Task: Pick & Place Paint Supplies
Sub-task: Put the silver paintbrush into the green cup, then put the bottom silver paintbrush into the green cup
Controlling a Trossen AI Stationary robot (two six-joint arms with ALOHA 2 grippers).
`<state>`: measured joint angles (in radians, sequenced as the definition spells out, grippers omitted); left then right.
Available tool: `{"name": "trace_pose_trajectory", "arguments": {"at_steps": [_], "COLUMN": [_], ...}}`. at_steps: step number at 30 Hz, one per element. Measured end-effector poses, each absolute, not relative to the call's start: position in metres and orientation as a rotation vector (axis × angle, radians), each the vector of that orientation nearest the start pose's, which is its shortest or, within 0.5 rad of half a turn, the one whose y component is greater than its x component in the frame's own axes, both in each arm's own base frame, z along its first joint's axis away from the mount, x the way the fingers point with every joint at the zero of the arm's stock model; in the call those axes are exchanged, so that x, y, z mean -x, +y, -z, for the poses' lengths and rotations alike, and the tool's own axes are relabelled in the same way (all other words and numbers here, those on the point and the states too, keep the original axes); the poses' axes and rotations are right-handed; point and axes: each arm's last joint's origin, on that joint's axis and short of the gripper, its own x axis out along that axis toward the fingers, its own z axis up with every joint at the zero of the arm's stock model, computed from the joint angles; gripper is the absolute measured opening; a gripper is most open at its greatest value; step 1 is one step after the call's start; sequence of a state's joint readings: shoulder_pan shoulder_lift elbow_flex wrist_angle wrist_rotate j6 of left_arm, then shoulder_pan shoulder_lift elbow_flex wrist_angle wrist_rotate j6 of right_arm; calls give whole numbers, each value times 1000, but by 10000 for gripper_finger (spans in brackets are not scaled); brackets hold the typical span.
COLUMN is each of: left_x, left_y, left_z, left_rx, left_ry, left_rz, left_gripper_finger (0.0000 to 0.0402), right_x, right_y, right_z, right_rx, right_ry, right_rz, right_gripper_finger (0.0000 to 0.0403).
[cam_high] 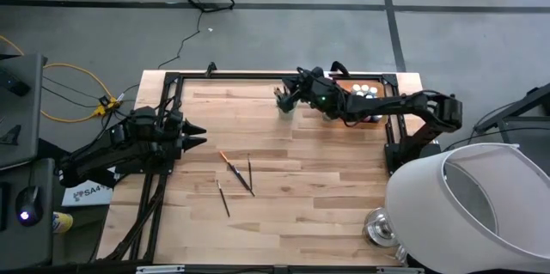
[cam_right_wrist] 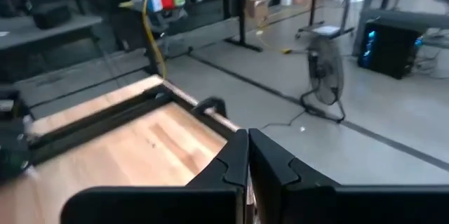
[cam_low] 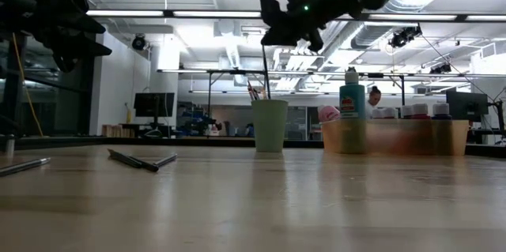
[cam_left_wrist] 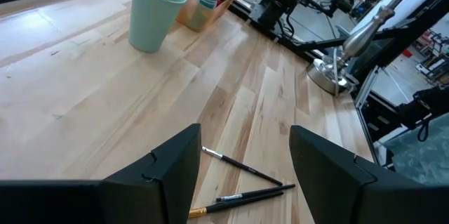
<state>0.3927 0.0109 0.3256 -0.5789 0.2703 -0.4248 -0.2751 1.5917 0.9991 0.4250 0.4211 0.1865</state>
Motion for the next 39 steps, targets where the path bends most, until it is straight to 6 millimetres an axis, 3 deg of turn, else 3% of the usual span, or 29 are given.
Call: {"name": "trace_pose_trajectory", "arguments": {"at_steps": [13, 16, 23, 27, 32, 35, 39], "left_x": [-61, -61, -61, -61, -61, -61, -61], "left_y": [17, 17, 17, 17, 17, 17, 17], "left_z": [-214, -214, -214, -214, -214, -214, -214], "left_rx": [507, 508, 508, 508, 508, 508, 508], "left_ry": [220, 220, 220, 220, 220, 220, 221], "left_rz": [-176, -176, -176, -176, -176, -175, -174], "left_gripper_finger": [214, 214, 214, 214, 214, 214, 214], "right_x": [-329, -327, -325, -319, -306, -292, -267], "right_y": [-109, -110, -113, -102, -83, -69, -48], "right_z": [-236, -235, -237, -252, -268, -267, -245], "right_rx": [-168, -163, -198, -202, -207, -206, -202], "right_ry": [198, 183, 165, 151, 148, 113, 133], "right_rz": [672, 671, 685, 623, 522, 475, 420], "right_gripper_finger": [12, 41, 151, 193, 212, 212, 208]}}
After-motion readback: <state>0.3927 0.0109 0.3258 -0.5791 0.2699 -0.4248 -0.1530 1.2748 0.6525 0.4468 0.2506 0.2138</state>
